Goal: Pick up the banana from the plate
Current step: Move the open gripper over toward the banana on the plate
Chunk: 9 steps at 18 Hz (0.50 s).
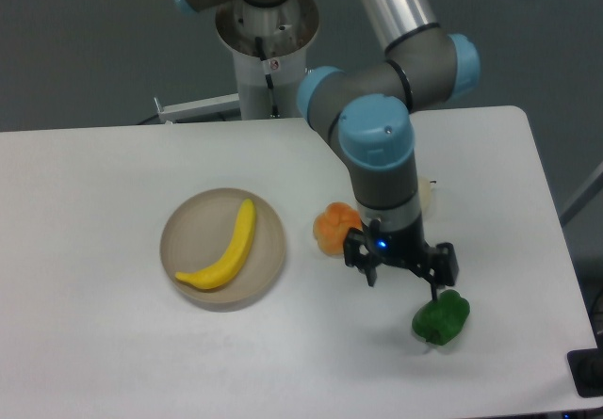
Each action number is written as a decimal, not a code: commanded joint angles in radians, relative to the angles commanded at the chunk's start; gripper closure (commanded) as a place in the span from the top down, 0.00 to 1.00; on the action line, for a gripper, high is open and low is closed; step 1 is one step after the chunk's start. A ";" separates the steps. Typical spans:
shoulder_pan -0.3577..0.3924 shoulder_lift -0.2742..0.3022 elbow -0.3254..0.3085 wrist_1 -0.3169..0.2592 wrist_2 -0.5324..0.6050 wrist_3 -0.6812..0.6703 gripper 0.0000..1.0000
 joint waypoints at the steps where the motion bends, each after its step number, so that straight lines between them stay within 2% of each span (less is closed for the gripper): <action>1: -0.006 0.009 -0.017 -0.011 -0.014 -0.023 1.00; 5: -0.048 0.031 -0.086 -0.026 -0.054 -0.067 1.00; 7: -0.095 0.057 -0.147 -0.010 -0.058 -0.127 1.00; 9: -0.147 0.065 -0.175 -0.008 -0.062 -0.175 1.00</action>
